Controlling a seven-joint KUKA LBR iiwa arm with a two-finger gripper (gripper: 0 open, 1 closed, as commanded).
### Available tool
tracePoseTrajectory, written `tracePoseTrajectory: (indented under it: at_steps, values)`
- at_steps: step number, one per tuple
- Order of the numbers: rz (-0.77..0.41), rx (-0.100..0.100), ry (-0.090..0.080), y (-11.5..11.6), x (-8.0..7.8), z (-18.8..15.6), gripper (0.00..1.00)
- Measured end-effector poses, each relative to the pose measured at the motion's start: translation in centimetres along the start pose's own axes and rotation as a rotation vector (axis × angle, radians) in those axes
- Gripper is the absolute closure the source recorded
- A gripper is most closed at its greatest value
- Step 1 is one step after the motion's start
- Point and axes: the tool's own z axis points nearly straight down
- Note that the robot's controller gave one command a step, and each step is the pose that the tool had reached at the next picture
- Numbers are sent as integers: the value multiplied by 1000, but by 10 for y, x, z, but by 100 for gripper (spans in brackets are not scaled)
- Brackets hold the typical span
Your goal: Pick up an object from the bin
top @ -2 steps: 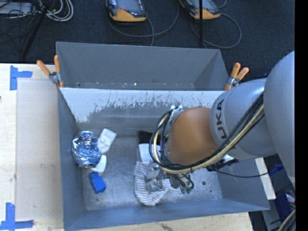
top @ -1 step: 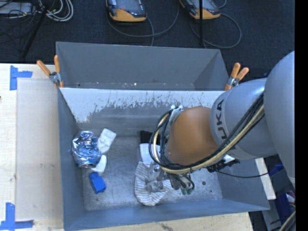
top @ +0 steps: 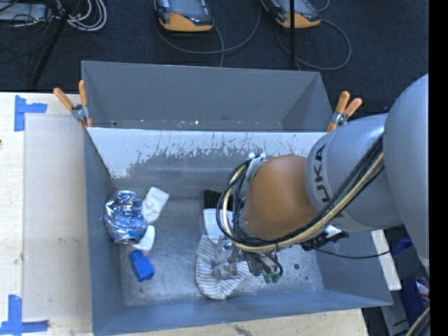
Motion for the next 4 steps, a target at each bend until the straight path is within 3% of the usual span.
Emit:
tracePoseTrajectory:
  at_steps: [4]
  values:
    - [5,0,0,0,0,0,100]
